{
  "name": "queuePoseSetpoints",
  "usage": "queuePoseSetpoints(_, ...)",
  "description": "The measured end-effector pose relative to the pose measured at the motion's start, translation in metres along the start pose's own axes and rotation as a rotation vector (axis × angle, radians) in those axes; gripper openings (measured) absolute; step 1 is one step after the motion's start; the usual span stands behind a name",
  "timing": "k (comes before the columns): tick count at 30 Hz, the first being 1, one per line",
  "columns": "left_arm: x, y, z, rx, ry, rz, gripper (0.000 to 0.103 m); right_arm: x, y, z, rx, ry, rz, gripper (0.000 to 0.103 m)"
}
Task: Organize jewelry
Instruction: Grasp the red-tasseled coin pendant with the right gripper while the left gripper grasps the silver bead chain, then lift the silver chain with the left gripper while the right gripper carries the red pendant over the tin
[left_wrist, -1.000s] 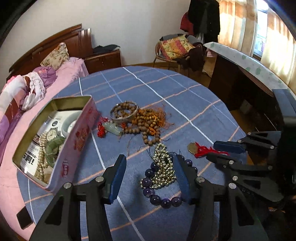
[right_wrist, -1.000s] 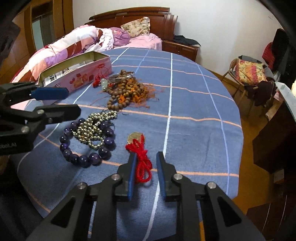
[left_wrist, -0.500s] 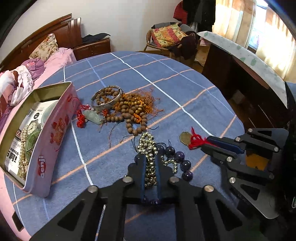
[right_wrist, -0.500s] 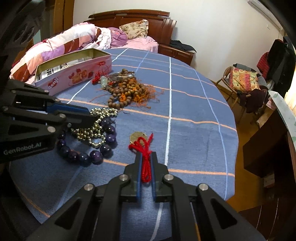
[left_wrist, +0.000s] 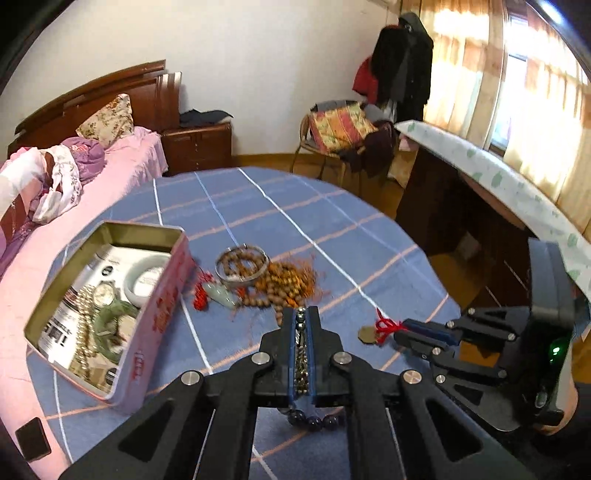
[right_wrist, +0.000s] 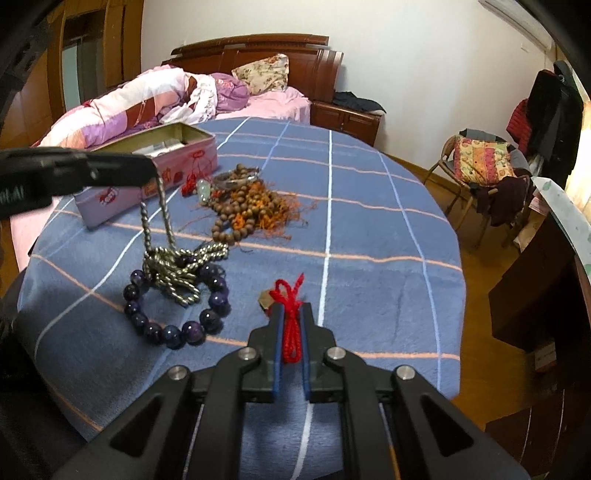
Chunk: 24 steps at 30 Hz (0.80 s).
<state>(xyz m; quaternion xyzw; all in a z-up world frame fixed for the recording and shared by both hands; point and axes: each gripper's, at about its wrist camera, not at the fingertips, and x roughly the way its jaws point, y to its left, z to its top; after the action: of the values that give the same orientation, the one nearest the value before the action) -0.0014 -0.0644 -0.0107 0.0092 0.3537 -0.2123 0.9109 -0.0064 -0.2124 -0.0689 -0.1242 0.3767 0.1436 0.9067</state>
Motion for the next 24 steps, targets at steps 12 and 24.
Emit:
queuePoseSetpoints(12, -0.04, 0.002, 0.034, 0.005, -0.128, -0.001, 0.004, -0.018, -0.004, 0.013, 0.024, -0.074, 0.016, 0.009)
queuePoseSetpoints(24, -0.065, 0.025, 0.057, 0.007, -0.203, 0.062, 0.004, -0.033, 0.004, 0.044, 0.006, -0.155, 0.056, 0.009)
